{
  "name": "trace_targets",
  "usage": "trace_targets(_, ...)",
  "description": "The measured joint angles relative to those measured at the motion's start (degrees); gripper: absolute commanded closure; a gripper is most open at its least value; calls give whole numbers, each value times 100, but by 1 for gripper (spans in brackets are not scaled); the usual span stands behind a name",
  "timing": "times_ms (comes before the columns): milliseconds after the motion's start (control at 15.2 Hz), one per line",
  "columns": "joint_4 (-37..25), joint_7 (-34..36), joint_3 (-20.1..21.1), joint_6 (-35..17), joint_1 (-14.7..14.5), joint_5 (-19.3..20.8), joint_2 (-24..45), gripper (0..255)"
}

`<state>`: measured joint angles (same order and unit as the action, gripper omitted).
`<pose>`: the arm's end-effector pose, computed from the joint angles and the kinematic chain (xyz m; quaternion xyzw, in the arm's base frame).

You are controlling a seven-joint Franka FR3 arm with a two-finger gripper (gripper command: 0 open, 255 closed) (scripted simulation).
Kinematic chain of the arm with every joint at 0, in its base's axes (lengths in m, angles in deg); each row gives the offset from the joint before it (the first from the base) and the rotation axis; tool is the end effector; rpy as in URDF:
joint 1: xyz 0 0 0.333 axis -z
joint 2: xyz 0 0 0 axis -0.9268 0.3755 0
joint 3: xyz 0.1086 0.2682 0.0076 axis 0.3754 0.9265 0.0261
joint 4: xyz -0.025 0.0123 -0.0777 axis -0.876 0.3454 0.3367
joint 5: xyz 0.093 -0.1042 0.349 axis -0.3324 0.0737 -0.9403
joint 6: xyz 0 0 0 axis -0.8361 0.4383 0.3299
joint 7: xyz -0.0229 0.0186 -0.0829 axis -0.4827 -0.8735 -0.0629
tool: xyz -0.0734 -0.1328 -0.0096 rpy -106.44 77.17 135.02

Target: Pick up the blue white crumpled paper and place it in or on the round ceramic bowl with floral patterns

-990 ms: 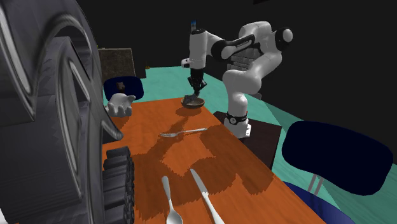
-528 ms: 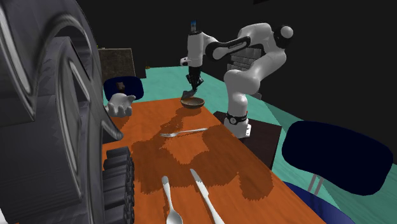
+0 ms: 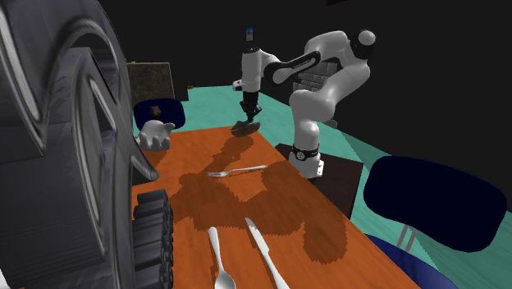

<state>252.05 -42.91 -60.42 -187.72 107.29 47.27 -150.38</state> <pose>0.0318 -0.2944 0.3260 0.9889 -0.0671 -0.0958 0.0914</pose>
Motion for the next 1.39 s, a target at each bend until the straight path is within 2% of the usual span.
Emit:
trace_targets(330, 222, 167, -362, -455, 44, 387, 258, 255)
trace_targets(594, 265, 205, -441, -563, 57, 481, 317, 255)
trace_targets(660, 259, 205, -436, -563, 57, 480, 313, 0)
trace_targets(726, 261, 205, -437, -562, 57, 480, 314, 0)
trace_targets(792, 190, 317, -362, -558, -65, 427, 436, 0)
trace_targets(1056, -427, 1052, 75, -508, -882, 44, 1408, 0)
trace_targets(1122, -527, 1139, 131, -491, -986, -14, 1553, 0)
trace_targets(1386, -516, 1266, -11, -730, -1030, 129, 1824, 0)
